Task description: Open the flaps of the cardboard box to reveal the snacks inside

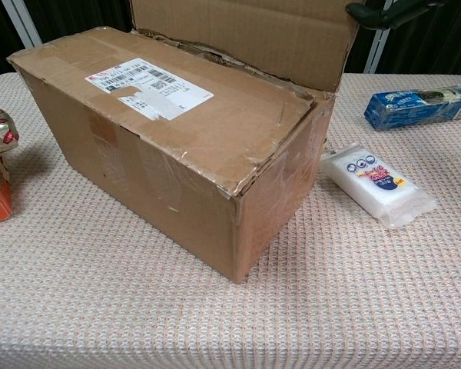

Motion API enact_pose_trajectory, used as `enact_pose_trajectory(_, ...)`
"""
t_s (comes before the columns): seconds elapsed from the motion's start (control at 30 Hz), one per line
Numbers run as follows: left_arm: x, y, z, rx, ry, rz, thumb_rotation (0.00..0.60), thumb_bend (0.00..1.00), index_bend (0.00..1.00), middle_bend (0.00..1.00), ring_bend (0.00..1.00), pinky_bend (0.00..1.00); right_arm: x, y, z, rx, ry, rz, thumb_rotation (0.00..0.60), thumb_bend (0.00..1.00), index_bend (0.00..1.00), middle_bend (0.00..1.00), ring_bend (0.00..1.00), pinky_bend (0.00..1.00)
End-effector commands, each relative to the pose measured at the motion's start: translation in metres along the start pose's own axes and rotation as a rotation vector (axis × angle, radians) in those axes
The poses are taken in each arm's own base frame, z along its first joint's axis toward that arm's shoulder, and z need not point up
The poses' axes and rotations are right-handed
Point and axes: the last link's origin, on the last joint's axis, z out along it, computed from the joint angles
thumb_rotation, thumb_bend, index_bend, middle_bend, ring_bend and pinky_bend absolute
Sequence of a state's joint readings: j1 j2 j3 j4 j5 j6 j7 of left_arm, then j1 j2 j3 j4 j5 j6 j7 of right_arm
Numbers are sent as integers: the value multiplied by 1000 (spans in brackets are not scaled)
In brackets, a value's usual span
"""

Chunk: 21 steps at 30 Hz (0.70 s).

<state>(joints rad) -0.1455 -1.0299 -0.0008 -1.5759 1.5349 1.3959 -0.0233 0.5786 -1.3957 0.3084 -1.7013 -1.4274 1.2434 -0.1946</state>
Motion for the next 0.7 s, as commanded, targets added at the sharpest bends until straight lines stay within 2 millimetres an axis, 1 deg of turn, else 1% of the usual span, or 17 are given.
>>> enact_pose_trajectory(0.03, 1, 1, 0, 0, 1, 5, 489, 26, 72, 102, 98, 207, 4, 26, 3, -63, 29, -7, 600, 280, 0, 0, 0, 0)
enact_pose_trajectory(0.13, 2, 3, 1, -3, 3, 9, 488, 26, 72, 102, 98, 207, 5, 39, 3, -93, 41, 8, 600, 278, 0, 0, 0, 0)
enact_pose_trajectory(0.3, 3, 7, 3, -7, 3, 13, 487, 27, 72, 102, 98, 207, 13, 53, -3, -113, 81, 16, 600, 277, 0, 0, 0, 0)
enact_pose_trajectory(0.47, 6, 12, 10, -36, 2, 8, 488, 33, 72, 102, 98, 207, 29, 59, -23, -102, 126, 12, 600, 277, 0, 0, 0, 0)
enact_pose_trajectory(0.5, 9, 14, 13, -48, 3, 7, 488, 51, 72, 102, 98, 207, 32, 60, -27, -101, 134, 7, 600, 277, 0, 0, 0, 0)
enact_pose_trajectory(0.53, 14, 17, 19, -71, 10, 1, 488, 90, 72, 102, 98, 207, 36, 62, -33, -103, 147, -2, 600, 277, 0, 0, 0, 0)
enact_pose_trajectory(0.6, 24, 24, 30, -112, 22, -19, 488, 214, 72, 102, 98, 207, 43, 62, -41, -103, 164, -14, 600, 277, 0, 0, 0, 0)
enact_pose_trajectory(0.7, 49, 45, 55, -213, 44, -86, 481, 379, 86, 105, 98, 207, 58, 62, -55, -96, 200, -38, 600, 278, 0, 0, 0, 0)
